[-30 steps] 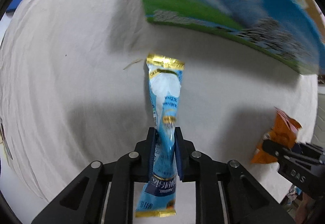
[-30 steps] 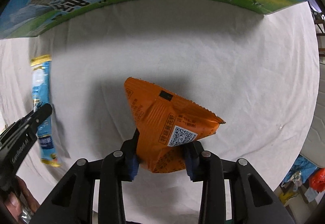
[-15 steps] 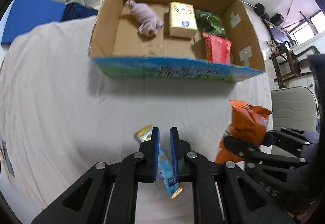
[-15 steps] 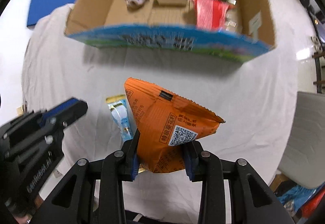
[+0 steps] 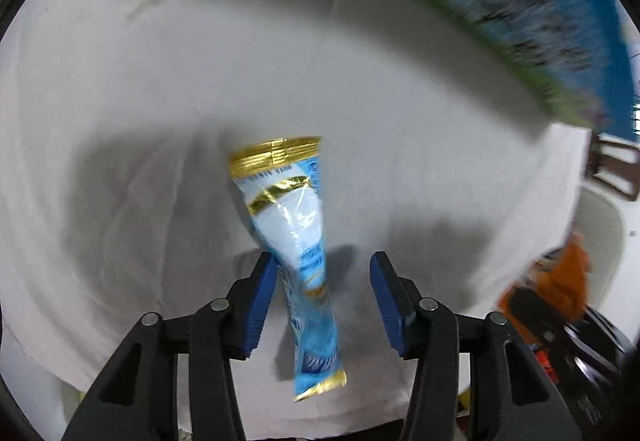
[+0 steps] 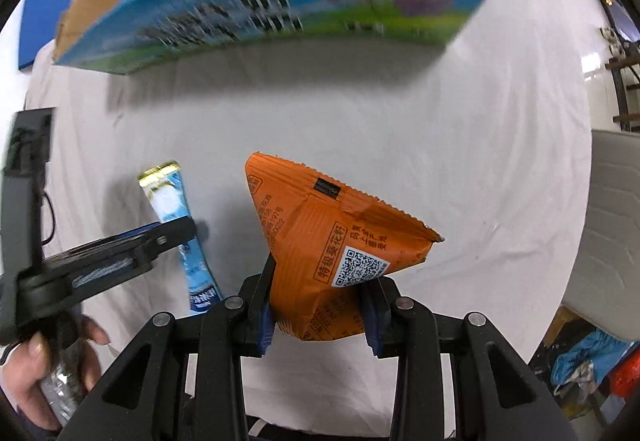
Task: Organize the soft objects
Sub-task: 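Carry the sachet and orange bag into the box and open both tools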
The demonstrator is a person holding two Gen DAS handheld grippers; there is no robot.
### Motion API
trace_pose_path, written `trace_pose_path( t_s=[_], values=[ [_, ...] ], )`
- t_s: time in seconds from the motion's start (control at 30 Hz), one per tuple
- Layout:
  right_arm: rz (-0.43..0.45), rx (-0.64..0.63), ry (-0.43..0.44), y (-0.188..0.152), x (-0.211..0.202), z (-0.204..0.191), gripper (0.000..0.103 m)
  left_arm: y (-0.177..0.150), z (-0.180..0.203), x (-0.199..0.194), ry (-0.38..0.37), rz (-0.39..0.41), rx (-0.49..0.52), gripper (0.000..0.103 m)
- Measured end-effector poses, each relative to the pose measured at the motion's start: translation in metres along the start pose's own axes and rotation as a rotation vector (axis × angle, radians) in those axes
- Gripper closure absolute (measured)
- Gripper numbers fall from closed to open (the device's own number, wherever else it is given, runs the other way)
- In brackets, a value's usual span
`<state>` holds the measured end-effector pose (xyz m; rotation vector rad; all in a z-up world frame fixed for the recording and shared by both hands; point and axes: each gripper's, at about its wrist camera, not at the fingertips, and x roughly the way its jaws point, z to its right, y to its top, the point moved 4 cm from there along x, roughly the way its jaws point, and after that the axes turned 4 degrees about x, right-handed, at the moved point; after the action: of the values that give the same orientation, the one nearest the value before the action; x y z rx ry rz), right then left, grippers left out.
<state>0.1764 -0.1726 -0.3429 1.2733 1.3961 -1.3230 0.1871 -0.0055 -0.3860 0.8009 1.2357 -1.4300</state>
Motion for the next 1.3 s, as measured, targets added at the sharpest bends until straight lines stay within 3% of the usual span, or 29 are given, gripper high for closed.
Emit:
trace_pose_path(
  t_s=[0.1,0.17,0.33,0.6,0.9,1.1,1.3],
  values=[
    [-0.002,0.000,-0.013,-0.002,0.006,0.001,0.066,0.001,0.012,-0.001,0.091,0.060,0.059,0.062],
    [-0.004,-0.002,-0.014,-0.002,0.007,0.000,0.066,-0.002,0.016,0.000,0.144,0.089,0.096,0.084],
    [0.007,-0.020,-0.011,-0.004,0.006,-0.005,0.066,-0.010,0.016,0.003,0.139,0.111,0.111,0.087],
    [0.035,-0.031,0.029,-0.004,-0.009,-0.008,0.066,-0.021,0.031,-0.027,0.076,0.178,0.143,0.087],
    [0.126,-0.082,0.095,-0.002,-0.080,-0.017,0.066,-0.023,0.065,-0.146,-0.054,0.392,0.211,0.087],
    [0.247,-0.115,0.130,0.022,-0.149,-0.033,0.066,0.015,0.075,-0.225,-0.101,0.532,0.193,0.087],
    [0.333,-0.117,0.087,0.069,-0.182,-0.048,0.066,0.081,0.055,-0.245,-0.160,0.576,0.053,0.087]
  ],
)
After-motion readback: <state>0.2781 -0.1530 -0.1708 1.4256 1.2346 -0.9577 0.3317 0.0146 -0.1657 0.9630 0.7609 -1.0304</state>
